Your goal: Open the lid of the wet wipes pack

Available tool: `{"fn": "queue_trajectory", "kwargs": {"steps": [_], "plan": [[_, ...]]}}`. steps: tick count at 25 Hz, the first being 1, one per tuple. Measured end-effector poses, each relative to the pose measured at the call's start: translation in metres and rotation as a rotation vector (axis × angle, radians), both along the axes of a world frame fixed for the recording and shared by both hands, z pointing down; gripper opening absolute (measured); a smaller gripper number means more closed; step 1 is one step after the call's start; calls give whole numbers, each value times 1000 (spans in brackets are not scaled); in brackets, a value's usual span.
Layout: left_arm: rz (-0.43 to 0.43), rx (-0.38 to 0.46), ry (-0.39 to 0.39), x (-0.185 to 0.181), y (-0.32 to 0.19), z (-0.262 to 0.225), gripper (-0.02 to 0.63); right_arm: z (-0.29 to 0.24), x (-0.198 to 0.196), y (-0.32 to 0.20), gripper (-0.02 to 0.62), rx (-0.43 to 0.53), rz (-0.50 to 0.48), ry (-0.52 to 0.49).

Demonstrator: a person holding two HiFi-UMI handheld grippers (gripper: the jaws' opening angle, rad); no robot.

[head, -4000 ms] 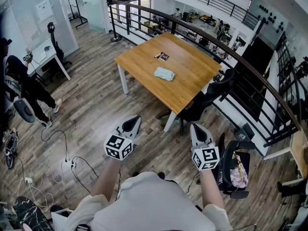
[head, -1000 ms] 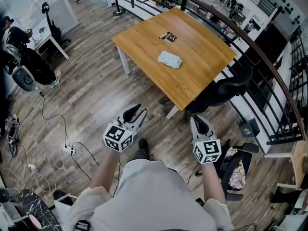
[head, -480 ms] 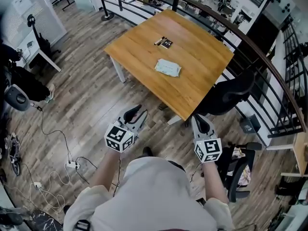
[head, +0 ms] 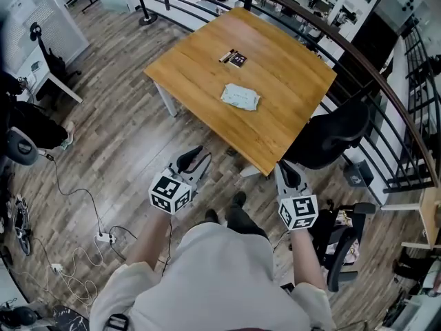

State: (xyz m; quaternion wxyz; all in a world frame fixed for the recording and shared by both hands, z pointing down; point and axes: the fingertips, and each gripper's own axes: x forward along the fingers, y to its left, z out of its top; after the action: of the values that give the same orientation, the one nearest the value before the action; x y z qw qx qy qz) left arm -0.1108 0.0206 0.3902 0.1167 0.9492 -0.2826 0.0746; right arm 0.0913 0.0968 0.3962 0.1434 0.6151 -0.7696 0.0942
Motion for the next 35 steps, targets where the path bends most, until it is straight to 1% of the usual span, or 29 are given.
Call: {"fn": "queue_trajectory", "kwargs": {"steps": [4, 8, 15, 23, 29, 35], "plan": [[-15, -13, -7, 11, -18, 5, 117, 6, 9, -22, 32, -8, -24, 1], [-56, -21, -17, 25, -47, 7, 120, 14, 27, -53, 31, -25, -60, -15], [-98, -38, -44, 68, -99, 18, 120, 33, 66, -118, 31, -55, -135, -10], [-170, -89, -31, 108, -146, 33, 120, 51, 101, -178, 32, -88, -219, -3], [-205, -118, -53, 128, -171, 52, 120, 76, 115, -210, 32, -123, -273, -12], [-214, -149, -72, 137, -195, 73, 120, 98, 121, -237, 31, -161, -290, -15]]}}
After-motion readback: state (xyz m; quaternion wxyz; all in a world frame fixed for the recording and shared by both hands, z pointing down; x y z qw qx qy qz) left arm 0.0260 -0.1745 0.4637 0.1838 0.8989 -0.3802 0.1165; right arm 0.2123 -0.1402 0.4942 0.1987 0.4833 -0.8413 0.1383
